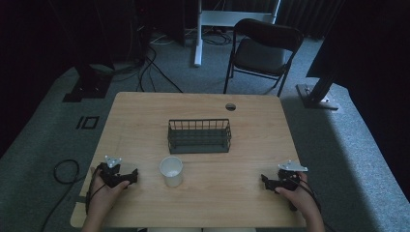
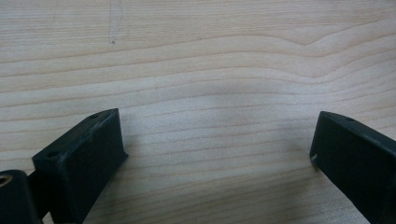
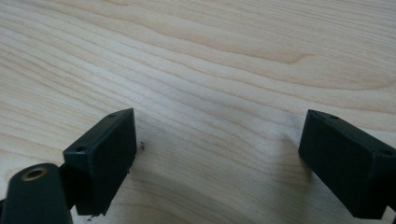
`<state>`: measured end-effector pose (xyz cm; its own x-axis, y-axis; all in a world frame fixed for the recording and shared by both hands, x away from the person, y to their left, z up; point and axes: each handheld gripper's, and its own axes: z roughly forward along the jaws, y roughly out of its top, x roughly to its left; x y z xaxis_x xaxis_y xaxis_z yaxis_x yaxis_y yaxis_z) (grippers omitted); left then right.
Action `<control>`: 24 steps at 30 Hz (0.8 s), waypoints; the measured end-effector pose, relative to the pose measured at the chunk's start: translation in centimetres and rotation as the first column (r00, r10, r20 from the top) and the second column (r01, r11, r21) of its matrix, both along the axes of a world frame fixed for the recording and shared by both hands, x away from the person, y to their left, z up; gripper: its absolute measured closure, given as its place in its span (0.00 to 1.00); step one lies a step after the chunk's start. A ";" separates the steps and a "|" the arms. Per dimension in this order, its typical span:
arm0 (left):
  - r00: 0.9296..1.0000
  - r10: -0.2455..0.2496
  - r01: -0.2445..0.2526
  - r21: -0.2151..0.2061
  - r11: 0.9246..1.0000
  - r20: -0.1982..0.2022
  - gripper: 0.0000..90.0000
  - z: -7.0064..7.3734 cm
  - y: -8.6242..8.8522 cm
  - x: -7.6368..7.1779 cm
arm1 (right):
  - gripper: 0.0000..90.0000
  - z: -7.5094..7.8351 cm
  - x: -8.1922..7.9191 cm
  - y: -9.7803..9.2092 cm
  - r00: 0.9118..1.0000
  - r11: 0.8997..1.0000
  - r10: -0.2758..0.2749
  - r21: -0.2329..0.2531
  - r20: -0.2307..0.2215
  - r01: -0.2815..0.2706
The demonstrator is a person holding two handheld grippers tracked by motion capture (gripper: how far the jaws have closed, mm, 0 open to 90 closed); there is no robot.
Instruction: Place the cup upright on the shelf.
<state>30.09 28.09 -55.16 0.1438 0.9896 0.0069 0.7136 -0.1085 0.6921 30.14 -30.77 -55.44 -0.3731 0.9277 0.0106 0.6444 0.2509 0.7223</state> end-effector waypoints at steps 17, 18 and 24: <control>1.000 -0.005 0.005 0.000 1.000 -0.002 0.03 0.0 0.0 0.0 | 0.12 0.0 0.0 -0.2 1.000 1.000 0.018 -0.002 0.001 -0.018; 1.000 -0.005 0.005 0.000 1.000 -0.002 0.03 0.0 0.0 0.0 | 0.12 0.0 0.0 -0.2 1.000 1.000 0.018 -0.002 0.001 -0.018; 1.000 -0.008 0.008 -0.001 1.000 -0.001 0.03 0.0 0.0 0.0 | 0.12 0.0 0.0 -0.2 1.000 1.000 0.018 -0.001 0.002 -0.018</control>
